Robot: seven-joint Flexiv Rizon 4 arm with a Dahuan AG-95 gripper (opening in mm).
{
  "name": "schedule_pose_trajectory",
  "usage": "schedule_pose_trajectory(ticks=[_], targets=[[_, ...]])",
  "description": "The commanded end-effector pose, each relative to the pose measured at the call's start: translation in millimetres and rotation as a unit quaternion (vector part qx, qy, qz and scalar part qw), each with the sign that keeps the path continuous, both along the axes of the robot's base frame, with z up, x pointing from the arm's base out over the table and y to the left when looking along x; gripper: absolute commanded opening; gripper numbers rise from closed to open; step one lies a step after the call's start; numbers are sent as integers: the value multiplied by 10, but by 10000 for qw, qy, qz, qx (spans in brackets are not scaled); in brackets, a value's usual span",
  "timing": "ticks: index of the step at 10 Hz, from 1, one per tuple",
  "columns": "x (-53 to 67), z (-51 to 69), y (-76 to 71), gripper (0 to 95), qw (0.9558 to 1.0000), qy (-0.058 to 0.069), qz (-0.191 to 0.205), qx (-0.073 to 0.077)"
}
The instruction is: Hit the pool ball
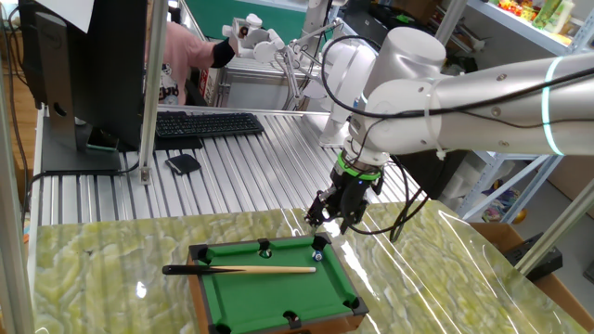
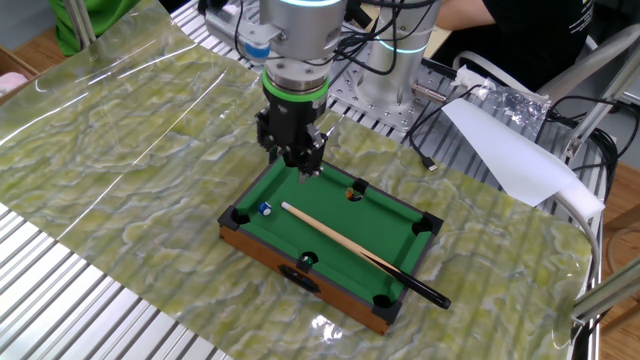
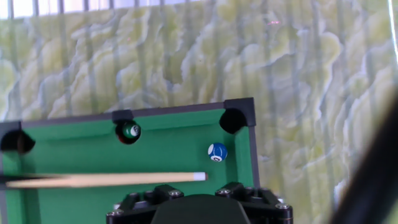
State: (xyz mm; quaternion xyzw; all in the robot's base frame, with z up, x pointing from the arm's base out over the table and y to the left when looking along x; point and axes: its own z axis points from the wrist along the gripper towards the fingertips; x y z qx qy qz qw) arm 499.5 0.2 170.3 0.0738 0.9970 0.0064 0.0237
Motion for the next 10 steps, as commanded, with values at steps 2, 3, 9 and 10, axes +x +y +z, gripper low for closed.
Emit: schedule_pose_trajectory(ticks=[2,3,9,10], targets=[[1,-4,3,0,9958,-34,-916,50],[-2,-4,5,0,9945,-31,-1046,61],[-34,23,67,0,9959,-40,-907,26],[-44,38,97,0,9942,-38,-1075,29]])
